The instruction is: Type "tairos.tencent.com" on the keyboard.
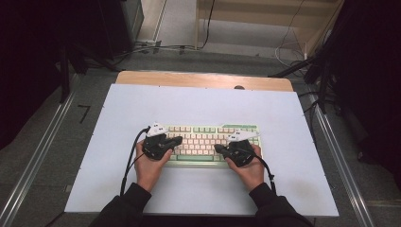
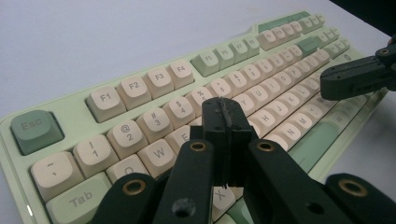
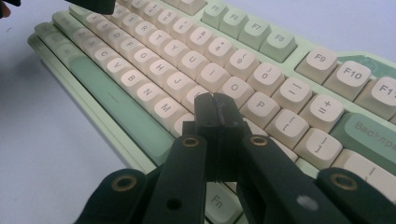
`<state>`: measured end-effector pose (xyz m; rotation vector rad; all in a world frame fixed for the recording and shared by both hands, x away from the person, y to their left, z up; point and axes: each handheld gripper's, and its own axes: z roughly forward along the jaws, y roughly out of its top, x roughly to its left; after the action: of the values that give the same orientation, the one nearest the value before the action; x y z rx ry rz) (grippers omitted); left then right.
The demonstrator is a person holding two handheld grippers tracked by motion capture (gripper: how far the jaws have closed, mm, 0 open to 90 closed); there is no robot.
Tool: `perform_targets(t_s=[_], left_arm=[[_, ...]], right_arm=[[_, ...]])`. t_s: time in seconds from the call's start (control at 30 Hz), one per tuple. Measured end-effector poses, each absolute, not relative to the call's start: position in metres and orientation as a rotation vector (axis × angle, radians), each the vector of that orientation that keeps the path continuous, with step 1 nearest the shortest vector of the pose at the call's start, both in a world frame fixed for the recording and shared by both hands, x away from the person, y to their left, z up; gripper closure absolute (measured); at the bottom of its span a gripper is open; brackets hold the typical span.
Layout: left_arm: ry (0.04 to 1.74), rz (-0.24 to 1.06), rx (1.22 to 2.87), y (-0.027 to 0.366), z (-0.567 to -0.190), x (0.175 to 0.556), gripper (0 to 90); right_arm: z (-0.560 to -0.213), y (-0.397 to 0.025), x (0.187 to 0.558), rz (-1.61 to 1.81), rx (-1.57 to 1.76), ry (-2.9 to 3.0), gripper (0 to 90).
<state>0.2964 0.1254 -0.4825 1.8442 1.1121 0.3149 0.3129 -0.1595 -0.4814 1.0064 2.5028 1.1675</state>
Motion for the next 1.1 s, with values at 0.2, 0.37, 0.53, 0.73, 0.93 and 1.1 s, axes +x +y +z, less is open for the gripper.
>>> perform_targets(t_s=[0.2,0.37,0.53,0.73,0.93,1.1], left_arm=[[1.113,0.305,1.847,0.127,-0.483,0.295,90.0],[1.112,0.294,1.850,0.129,-0.482,0.293,90.0],[1.110,0.287,1.855,0.131,-0.483,0.289,90.0],[1.104,0.278,1.862,0.132,-0.483,0.287,90.0],[1.102,0.266,1.870,0.129,-0.485,0.287,90.0],[1.093,0.253,1.886,0.126,-0.487,0.287,90.0]], right_arm=[[-0.480,-0.158,0.313,1.172,0.999,2.502,87.8],[-0.479,-0.156,0.314,1.185,0.993,2.502,87.9],[-0.478,-0.155,0.318,1.197,1.006,2.495,87.8],[-0.478,-0.152,0.320,1.194,1.006,2.492,87.9],[-0.477,-0.149,0.323,1.199,1.002,2.485,87.8],[-0.478,-0.147,0.325,1.193,1.001,2.483,87.8]])
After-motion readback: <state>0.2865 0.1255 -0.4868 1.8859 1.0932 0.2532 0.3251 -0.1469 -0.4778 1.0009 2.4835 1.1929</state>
